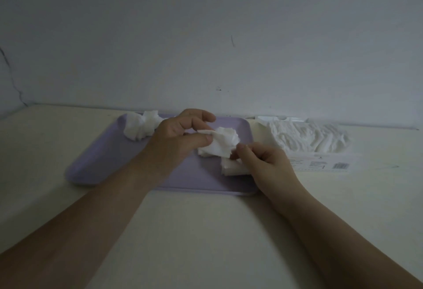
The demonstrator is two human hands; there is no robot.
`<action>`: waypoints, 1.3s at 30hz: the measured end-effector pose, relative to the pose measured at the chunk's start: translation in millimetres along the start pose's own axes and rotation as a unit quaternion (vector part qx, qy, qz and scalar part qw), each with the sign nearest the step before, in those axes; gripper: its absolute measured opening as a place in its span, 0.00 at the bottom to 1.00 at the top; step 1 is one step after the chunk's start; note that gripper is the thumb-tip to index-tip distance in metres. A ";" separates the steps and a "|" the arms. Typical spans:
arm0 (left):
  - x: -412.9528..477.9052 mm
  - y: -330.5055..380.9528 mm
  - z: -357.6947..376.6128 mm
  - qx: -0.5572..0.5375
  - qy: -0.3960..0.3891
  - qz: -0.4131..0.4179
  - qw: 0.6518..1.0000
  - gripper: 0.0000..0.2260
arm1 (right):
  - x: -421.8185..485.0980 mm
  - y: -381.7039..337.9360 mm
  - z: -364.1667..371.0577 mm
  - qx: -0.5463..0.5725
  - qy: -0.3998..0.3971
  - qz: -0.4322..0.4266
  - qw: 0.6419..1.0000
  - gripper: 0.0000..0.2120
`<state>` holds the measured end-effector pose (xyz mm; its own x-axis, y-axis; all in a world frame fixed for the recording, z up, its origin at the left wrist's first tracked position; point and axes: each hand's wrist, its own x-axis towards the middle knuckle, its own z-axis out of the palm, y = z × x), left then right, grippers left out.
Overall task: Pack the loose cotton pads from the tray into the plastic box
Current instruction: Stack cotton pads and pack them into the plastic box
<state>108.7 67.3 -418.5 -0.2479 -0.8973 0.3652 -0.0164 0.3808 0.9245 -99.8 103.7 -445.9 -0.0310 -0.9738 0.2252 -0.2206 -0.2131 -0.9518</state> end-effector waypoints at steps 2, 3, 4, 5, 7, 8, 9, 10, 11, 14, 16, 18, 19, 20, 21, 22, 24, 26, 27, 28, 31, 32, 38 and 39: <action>0.6 0.4 0.0 -0.039 -0.003 -0.021 0.999 0.04 | 2.4 2.2 -1.2 0.027 0.006 0.005 1.000 0.09; 0.1 -1.0 1.6 -0.054 -0.004 -0.031 0.998 0.04 | 3.7 4.4 -1.6 0.034 0.011 0.008 0.999 0.10; -1.2 -2.7 4.0 -0.059 -0.005 -0.043 0.997 0.04 | 4.6 6.4 -1.7 0.032 0.018 0.007 0.999 0.14; -3.0 -4.2 7.1 -0.054 -0.009 -0.055 0.997 0.04 | 5.4 7.7 -1.9 0.023 0.025 -0.002 0.999 0.16; -6.8 -8.4 14.1 -0.028 -0.025 -0.076 0.996 0.08 | 6.1 9.9 -1.9 0.009 0.025 -0.029 0.999 0.16; -8.5 -9.6 18.4 -0.027 -0.031 -0.084 0.996 0.08 | 5.9 9.8 -2.4 0.014 0.027 -0.040 0.999 0.17; -9.6 -9.8 22.8 -0.034 -0.030 -0.091 0.995 0.08 | 5.9 9.4 -3.1 0.028 0.029 -0.049 0.998 0.18; -10.0 -10.3 26.3 -0.041 -0.024 -0.095 0.994 0.07 | 5.9 8.4 -3.6 0.044 0.031 -0.058 0.997 0.20; -9.5 -11.8 28.7 -0.043 -0.016 -0.096 0.994 0.07 | 6.5 8.7 -4.2 0.054 0.030 -0.062 0.996 0.22; -7.7 -16.0 27.8 -0.019 0.006 -0.089 0.996 0.05 | 9.0 10.1 -4.0 0.086 0.009 -0.030 0.996 0.26; -6.4 -18.1 22.7 0.011 0.006 -0.079 0.997 0.03 | 9.8 11.2 -2.6 0.090 -0.003 -0.019 0.996 0.24; -5.5 -19.8 18.3 0.041 -0.006 -0.072 0.997 0.02 | 9.8 10.6 -2.5 0.092 0.000 -0.020 0.996 0.23; -5.5 -20.2 17.1 0.049 -0.012 -0.069 0.996 0.02 | 9.3 9.7 -2.9 0.098 0.001 -0.020 0.995 0.21; -5.5 -20.8 16.3 0.052 -0.016 -0.065 0.996 0.02 | 9.3 8.9 -3.6 0.105 0.001 -0.019 0.994 0.20; -5.2 -21.1 15.8 0.054 -0.018 -0.060 0.997 0.02 | 8.8 7.6 -4.4 0.109 0.002 -0.016 0.994 0.19; -5.0 -21.3 15.3 0.053 -0.019 -0.057 0.997 0.02 | 8.7 6.8 -5.0 0.106 0.006 -0.014 0.994 0.18; -5.0 -21.8 14.7 0.042 -0.022 -0.054 0.997 0.03 | 8.1 5.8 -5.1 0.083 0.016 -0.012 0.996 0.16; -5.6 -22.0 14.7 0.030 -0.033 -0.057 0.997 0.03 | 6.9 4.3 -4.7 0.064 0.023 -0.014 0.998 0.16; -5.9 -22.0 15.3 0.027 -0.036 -0.058 0.997 0.04 | 6.9 4.6 -4.7 0.061 0.023 -0.015 0.998 0.17; -6.2 -22.2 15.9 0.027 -0.036 -0.057 0.997 0.04 | 6.9 5.3 -4.5 0.063 0.020 -0.016 0.998 0.17; -5.5 -23.9 17.5 0.036 -0.022 -0.057 0.998 0.04 | 5.2 4.7 -2.7 0.071 0.002 -0.021 0.997 0.18; -5.3 -24.8 17.8 0.040 -0.016 -0.055 0.998 0.04 | 5.0 4.1 -2.4 0.070 -0.004 -0.022 0.997 0.18; -5.8 -24.7 20.2 0.087 0.003 -0.038 0.995 0.06 | 4.6 1.4 -3.1 0.134 -0.040 -0.004 0.990 0.24; -6.1 -24.7 21.1 0.100 0.005 -0.033 0.994 0.07 | 3.6 1.8 -2.1 0.097 -0.035 -0.013 0.995 0.25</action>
<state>90.2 68.1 -445.9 -0.2304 -0.9234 0.3069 -0.2240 0.3573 0.9067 -102.4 100.0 -446.3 0.0408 -0.9694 0.2421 -0.0287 -0.2434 -0.9695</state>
